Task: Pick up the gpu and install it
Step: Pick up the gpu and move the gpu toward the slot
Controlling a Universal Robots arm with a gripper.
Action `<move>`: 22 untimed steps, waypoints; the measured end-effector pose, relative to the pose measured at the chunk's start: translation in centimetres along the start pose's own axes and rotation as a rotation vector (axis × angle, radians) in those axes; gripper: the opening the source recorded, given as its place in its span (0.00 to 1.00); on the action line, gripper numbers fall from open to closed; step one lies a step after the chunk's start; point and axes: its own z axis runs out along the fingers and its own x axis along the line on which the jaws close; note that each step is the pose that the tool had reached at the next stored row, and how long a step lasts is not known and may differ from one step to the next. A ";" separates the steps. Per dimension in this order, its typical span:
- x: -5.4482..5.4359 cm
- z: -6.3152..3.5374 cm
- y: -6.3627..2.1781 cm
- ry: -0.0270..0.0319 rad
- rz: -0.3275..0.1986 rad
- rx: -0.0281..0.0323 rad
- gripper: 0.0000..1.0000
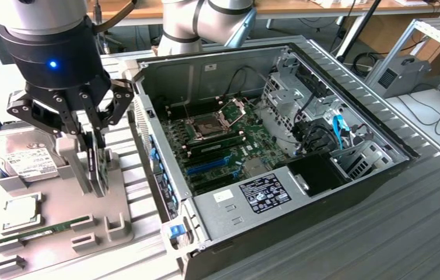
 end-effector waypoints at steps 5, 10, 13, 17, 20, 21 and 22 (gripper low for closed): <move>0.0 -0.21 0.00 0.0000 0.000 0.0001 0.26; -0.1 -0.44 0.00 0.0002 0.000 0.0001 0.26; -0.1 -0.71 0.00 0.0001 0.000 0.0001 0.26; -0.2 -1.09 0.00 0.0001 -0.001 0.0000 0.26; -0.3 -1.24 0.00 -0.0001 -0.016 -0.0004 0.26; -0.3 -1.26 0.01 -0.0002 -0.020 -0.0006 0.26; -0.3 -1.30 0.01 -0.0002 -0.024 -0.0007 0.26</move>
